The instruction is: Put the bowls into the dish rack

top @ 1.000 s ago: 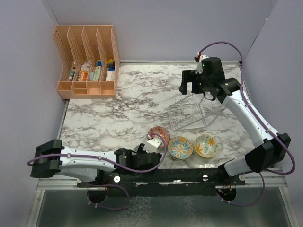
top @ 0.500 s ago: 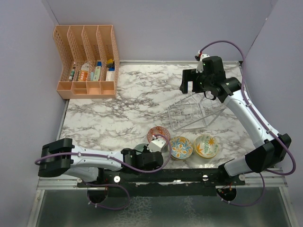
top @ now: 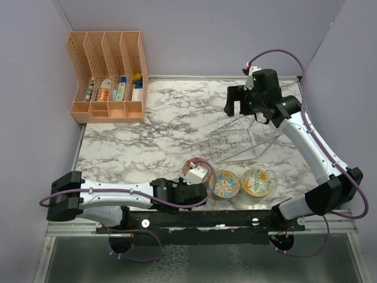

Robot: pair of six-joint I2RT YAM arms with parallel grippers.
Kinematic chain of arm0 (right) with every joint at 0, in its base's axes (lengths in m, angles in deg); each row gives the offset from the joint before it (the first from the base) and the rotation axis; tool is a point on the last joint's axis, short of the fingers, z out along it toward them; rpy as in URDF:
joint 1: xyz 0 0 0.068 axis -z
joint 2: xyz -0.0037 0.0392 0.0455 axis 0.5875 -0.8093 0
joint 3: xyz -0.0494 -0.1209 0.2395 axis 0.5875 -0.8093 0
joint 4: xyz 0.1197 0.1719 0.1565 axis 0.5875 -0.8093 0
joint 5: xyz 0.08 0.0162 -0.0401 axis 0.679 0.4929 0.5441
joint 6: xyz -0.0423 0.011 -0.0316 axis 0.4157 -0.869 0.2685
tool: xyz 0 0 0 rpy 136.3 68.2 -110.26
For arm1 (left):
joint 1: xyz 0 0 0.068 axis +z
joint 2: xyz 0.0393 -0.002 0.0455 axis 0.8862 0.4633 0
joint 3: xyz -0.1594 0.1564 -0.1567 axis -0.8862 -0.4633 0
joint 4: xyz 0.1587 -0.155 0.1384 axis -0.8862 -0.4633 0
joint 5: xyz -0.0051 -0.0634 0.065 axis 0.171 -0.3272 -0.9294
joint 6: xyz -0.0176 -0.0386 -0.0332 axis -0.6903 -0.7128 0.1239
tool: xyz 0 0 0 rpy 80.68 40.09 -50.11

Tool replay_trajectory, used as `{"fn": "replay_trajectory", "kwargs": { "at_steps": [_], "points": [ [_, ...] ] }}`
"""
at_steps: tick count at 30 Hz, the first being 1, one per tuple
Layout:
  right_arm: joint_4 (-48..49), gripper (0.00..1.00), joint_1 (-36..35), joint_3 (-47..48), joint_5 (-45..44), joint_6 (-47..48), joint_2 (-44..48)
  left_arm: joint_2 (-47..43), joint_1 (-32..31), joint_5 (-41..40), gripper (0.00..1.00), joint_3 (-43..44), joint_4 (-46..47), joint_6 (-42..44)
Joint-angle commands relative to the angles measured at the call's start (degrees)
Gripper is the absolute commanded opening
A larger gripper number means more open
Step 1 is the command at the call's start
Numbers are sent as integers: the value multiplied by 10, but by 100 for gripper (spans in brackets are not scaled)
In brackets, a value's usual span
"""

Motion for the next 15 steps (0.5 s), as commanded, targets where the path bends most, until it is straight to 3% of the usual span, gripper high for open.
{"fn": "replay_trajectory", "kwargs": {
  "at_steps": [1,7,12,15],
  "points": [
    [-11,99,5,34,-13,11,19,-24,6,12,0,125,-128,-14],
    [-10,100,21,49,0,-1,16,-27,70,20,0,239,-157,43],
    [-12,100,43,66,4,-7,18,-80,197,91,0,220,-43,62],
    [-10,100,64,75,20,-14,18,-79,305,179,0,202,48,80]
  ]
}}
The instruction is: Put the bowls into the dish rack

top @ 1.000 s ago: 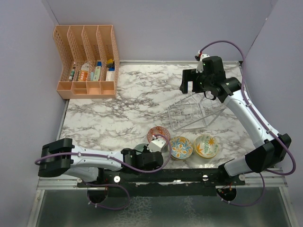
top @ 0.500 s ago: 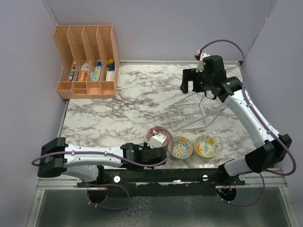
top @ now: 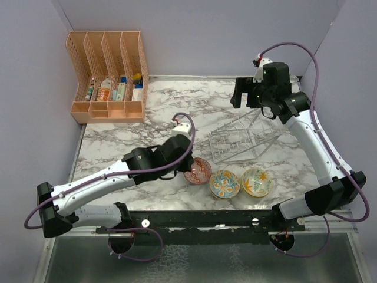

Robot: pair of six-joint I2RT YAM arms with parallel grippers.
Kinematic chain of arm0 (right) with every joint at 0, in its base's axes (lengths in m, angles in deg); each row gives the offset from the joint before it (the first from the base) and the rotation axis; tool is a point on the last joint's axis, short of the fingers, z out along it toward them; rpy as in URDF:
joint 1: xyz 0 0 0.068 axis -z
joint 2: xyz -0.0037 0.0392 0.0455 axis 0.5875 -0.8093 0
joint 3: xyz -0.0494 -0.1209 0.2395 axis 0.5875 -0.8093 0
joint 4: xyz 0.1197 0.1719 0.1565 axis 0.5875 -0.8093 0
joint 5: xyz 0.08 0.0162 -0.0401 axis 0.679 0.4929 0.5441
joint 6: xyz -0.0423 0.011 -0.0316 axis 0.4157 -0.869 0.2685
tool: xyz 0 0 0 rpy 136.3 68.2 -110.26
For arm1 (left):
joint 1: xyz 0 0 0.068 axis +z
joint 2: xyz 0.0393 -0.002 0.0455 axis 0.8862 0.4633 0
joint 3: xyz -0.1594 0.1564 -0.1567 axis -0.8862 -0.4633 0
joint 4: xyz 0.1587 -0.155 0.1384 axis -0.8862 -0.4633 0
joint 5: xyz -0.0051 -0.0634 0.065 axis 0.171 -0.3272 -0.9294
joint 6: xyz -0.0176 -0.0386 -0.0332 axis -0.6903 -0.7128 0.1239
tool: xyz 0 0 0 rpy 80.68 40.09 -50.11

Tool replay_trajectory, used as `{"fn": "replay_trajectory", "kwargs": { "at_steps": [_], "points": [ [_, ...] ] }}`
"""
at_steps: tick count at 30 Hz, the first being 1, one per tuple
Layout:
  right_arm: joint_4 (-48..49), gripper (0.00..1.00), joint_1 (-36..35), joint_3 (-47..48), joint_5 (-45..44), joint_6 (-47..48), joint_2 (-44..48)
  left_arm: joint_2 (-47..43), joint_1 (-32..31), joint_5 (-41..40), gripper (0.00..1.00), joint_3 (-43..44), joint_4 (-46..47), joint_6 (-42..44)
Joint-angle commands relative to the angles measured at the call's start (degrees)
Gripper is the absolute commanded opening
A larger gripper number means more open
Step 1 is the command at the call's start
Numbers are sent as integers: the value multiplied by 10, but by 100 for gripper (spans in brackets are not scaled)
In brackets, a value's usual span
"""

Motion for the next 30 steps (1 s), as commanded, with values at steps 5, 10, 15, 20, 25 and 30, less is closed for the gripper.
{"fn": "replay_trajectory", "kwargs": {
  "at_steps": [5,10,15,20,25,30],
  "points": [
    [0,100,41,47,24,-11,6,53,214,255,0,3,260,44],
    [2,100,54,42,23,-10,-2,97,273,352,0,-36,435,-66],
    [7,100,59,23,25,-8,-4,127,280,399,0,-119,661,-197],
    [11,100,60,3,29,-7,-1,159,278,388,0,-162,841,-268],
    [15,100,60,-8,38,-10,-2,222,261,378,0,-179,1005,-324],
    [13,100,59,2,33,-10,-10,304,247,351,0,-192,1163,-401]
  ]
}}
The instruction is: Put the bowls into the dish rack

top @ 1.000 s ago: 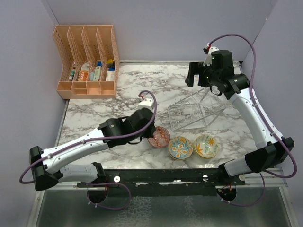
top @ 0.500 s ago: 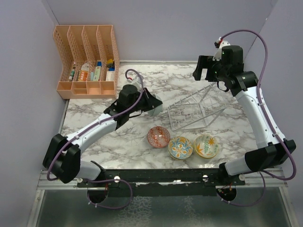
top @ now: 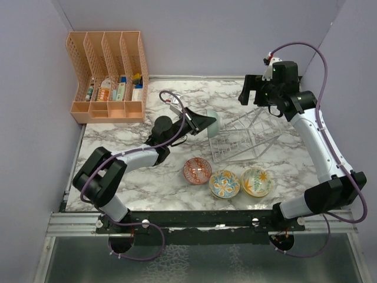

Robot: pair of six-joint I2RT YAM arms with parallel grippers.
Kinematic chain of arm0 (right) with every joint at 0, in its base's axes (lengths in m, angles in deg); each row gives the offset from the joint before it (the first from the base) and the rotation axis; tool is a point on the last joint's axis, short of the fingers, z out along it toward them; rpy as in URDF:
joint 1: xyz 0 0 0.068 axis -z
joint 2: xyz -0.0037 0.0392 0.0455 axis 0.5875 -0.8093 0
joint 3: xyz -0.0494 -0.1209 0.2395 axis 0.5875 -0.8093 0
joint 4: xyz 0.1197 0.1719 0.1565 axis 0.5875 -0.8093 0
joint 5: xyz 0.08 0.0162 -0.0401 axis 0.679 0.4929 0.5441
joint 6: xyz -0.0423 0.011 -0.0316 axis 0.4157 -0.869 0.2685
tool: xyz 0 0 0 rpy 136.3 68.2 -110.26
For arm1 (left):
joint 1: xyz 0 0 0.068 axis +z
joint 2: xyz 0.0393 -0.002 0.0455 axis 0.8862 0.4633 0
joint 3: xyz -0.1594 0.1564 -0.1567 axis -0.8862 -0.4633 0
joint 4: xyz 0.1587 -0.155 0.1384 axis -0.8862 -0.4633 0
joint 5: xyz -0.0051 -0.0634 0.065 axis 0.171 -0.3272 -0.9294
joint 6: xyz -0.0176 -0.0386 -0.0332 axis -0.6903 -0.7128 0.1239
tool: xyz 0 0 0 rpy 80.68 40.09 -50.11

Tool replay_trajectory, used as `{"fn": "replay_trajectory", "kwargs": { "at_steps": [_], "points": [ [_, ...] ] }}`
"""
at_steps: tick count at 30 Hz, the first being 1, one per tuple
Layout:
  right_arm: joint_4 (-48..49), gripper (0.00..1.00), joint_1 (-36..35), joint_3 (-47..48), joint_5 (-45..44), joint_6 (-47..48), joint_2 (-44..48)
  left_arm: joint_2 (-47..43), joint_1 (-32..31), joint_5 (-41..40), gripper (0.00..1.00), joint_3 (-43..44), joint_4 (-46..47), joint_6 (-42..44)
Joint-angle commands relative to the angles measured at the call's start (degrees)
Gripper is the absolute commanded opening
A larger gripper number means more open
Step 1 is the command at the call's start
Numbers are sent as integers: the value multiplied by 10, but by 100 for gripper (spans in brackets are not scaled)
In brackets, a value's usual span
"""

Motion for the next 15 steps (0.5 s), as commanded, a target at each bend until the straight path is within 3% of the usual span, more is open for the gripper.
{"fn": "replay_trajectory", "kwargs": {
  "at_steps": [1,15],
  "points": [
    [11,100,4,11,4,-4,-8,57,-21,-19,0,-10,250,-97],
    [9,100,6,15,0,0,-16,182,-50,-91,0,-38,399,-204]
  ]
}}
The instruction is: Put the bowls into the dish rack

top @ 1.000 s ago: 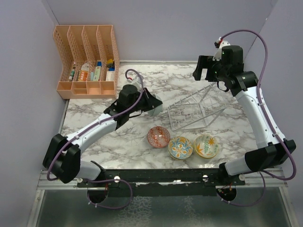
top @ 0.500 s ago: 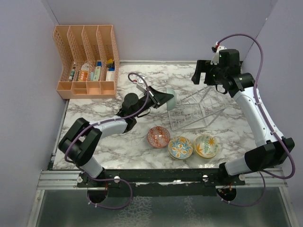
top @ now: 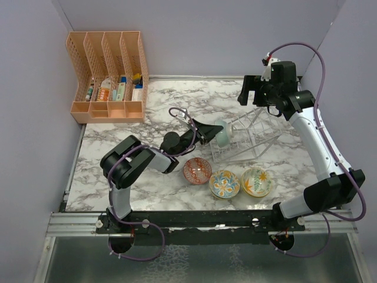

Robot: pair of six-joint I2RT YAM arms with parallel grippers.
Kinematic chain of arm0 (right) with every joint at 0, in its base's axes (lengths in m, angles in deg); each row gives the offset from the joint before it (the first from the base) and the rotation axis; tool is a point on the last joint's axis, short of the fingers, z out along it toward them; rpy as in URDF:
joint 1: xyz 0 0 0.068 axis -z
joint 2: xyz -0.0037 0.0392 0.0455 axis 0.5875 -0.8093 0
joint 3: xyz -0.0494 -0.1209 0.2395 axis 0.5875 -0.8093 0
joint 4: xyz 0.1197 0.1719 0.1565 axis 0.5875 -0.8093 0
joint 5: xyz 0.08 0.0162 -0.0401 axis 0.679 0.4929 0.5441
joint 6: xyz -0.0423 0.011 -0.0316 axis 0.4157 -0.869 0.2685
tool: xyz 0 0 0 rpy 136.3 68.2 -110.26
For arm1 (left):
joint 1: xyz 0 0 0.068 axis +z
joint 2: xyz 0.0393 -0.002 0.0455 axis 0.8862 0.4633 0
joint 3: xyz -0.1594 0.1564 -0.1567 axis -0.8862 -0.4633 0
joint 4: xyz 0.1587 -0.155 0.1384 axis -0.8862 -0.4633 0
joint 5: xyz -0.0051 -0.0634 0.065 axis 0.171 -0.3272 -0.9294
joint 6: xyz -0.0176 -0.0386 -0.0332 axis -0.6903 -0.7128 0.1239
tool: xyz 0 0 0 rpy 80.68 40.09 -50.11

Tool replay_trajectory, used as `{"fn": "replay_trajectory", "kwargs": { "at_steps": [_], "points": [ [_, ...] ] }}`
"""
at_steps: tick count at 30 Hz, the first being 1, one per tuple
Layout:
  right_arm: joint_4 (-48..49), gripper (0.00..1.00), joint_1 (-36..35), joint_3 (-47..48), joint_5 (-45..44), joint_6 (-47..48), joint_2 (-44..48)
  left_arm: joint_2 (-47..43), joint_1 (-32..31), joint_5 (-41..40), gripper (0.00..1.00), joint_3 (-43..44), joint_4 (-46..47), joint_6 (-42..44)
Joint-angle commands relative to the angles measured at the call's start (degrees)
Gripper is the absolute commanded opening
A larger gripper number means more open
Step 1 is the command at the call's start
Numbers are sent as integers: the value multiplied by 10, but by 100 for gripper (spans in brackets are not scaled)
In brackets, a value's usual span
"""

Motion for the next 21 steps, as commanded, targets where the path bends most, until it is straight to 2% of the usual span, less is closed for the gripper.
{"fn": "replay_trajectory", "kwargs": {
  "at_steps": [1,7,13,21],
  "points": [
    [9,100,6,17,0,0,-8,33,1,-52,0,-10,142,-58],
    [6,100,6,27,0,2,-18,75,-1,-77,0,-11,175,-94],
    [4,100,7,36,0,4,-23,86,-1,-81,0,-1,165,-113],
    [5,100,11,36,2,4,-28,104,-2,-121,0,-4,203,-160]
  ]
}}
